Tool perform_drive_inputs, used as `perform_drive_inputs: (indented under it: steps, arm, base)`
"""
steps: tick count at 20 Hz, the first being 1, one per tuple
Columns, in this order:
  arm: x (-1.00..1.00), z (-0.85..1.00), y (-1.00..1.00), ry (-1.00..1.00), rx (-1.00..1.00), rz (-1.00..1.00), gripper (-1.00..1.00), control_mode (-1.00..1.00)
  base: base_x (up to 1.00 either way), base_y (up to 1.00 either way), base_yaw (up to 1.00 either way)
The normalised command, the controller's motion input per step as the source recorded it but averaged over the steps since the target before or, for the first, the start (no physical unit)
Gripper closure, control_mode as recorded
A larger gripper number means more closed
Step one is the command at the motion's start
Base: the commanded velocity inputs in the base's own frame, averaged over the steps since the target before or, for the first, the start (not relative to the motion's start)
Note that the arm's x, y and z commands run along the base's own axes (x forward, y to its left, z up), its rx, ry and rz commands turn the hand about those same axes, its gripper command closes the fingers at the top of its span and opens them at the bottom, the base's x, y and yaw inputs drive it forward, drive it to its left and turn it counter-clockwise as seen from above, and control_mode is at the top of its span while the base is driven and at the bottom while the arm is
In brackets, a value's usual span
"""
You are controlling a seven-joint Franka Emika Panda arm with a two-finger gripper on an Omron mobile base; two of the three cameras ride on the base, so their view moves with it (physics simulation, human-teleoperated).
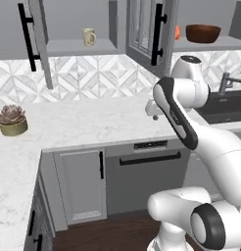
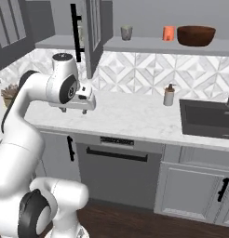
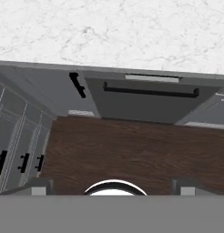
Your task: Gather all objects into one cabinet and sort the glasses and bowls to opposite sides.
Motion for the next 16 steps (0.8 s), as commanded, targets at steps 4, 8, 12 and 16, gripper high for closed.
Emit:
perform_drive_inputs:
  steps: [4,8,12,16]
  arm:
    - [0.00,0.00,0.00,0.00,0.00,0.00,-1.00,1.00]
    - [0.00,0.00,0.00,0.00,0.00,0.00,-1.00,1.00]
    - [0.00,0.00,0.00,0.00,0.00,0.00,-1.00,1.00]
    - [0.00,0.00,0.00,0.00,0.00,0.00,-1.00,1.00]
  base:
    - [0.01,0.83,0.00]
    - [0.18,0.65,0.00]
    - [0.51,0.12,0.00]
    - [0.24,-0.07,0.00]
